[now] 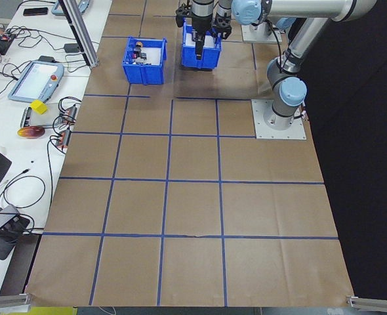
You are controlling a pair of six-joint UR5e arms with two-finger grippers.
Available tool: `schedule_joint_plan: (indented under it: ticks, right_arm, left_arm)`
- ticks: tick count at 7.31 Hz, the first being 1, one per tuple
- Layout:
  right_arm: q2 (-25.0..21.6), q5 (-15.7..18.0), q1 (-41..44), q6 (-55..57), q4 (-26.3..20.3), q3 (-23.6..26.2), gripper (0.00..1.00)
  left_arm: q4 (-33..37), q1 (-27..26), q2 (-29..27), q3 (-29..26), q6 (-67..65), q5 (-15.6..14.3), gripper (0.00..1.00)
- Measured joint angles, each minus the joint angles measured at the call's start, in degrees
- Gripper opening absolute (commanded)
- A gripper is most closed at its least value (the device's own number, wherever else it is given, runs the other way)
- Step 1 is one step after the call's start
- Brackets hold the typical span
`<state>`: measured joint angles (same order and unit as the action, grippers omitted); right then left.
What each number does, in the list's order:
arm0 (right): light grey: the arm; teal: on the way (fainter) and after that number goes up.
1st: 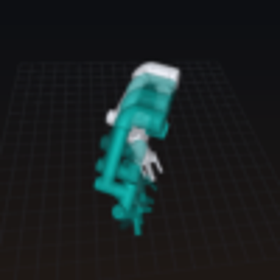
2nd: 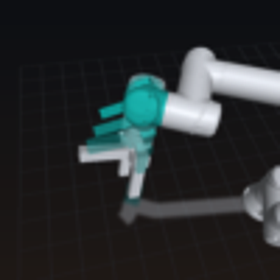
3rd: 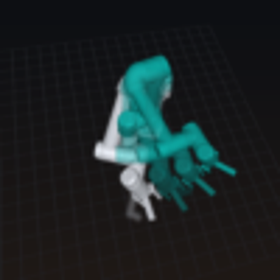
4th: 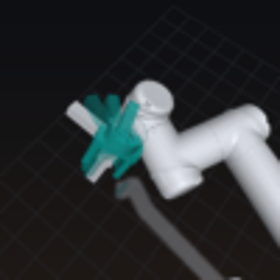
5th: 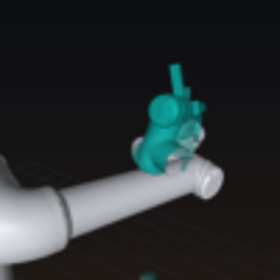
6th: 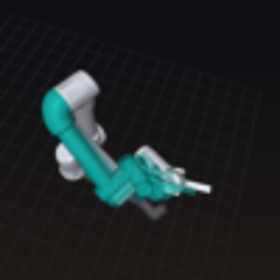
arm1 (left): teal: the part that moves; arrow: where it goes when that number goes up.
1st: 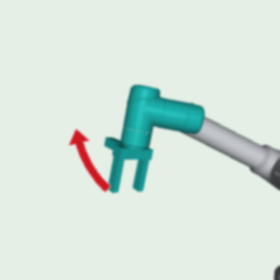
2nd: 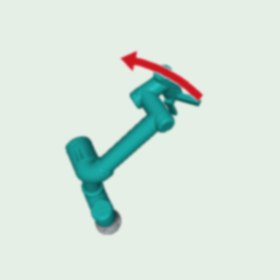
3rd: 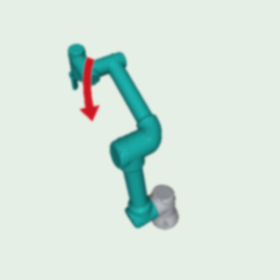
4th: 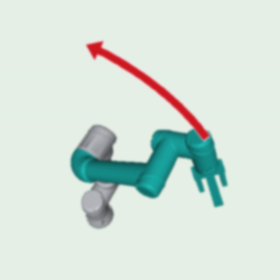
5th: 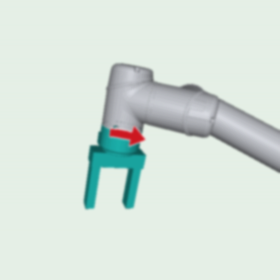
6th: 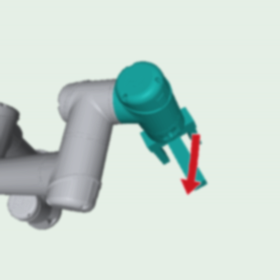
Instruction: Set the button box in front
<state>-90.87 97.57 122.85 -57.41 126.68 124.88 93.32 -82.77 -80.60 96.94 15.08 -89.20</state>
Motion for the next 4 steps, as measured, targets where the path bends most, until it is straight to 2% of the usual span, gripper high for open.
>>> schedule_joint_plan:
  ticks: [2,3,4]
  right_arm:
    - [0.49,-0.13,0.53,0.12,-0.1,0.01,0.13]
    - [0.63,-0.21,0.65,0.09,-0.19,0.01,0.23]
    - [0.72,-0.25,0.69,0.03,-0.19,0.01,0.75]
  left_arm:
    - [-0.15,-3.0,-0.91,-0.59,-0.22,-0.12,0.99]
    - [-0.4,-4.0,-1.18,-0.84,-0.3,-0.2,0.99]
    - [-0.52,-4.49,-1.03,-0.73,-0.36,-0.31,0.99]
